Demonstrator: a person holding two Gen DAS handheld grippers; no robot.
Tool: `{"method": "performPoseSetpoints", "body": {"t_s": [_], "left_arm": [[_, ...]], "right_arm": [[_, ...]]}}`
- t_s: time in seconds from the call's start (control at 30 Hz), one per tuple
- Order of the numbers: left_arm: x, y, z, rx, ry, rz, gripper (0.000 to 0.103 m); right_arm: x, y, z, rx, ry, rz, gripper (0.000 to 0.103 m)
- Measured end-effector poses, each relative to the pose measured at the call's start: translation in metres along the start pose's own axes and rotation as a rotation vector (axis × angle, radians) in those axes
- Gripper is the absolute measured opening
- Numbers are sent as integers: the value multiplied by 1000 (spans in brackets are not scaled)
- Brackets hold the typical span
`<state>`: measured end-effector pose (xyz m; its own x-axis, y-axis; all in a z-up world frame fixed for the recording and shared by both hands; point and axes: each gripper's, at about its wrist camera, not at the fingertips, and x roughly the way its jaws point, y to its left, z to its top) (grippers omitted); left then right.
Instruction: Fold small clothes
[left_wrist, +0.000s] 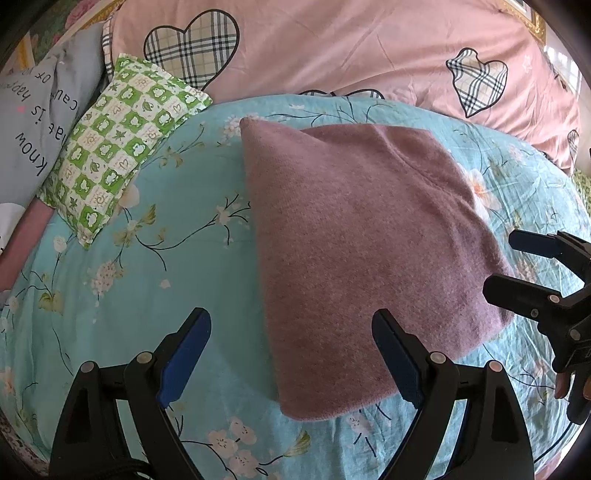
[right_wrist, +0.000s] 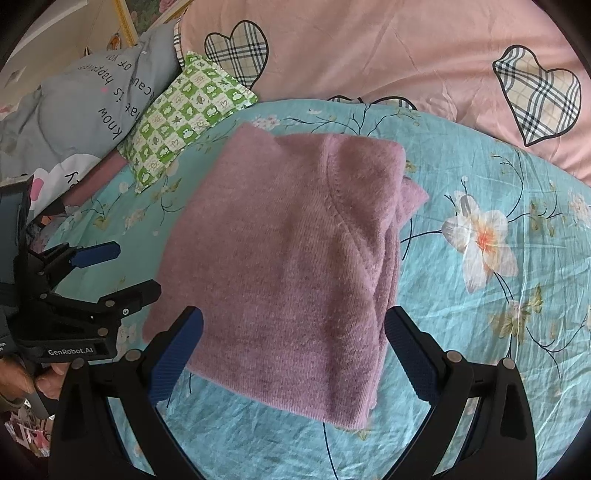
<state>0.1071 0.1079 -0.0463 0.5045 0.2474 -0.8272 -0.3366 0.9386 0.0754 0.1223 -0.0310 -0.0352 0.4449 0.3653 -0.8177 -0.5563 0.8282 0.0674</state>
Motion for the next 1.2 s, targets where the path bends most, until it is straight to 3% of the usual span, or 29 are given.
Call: {"method": "performPoseSetpoints", "body": {"t_s": [1.2], "left_arm": [[1, 1, 10, 3, -11, -3, 90]], "right_arm": [[3, -4, 10, 2, -5, 12, 99]]}}
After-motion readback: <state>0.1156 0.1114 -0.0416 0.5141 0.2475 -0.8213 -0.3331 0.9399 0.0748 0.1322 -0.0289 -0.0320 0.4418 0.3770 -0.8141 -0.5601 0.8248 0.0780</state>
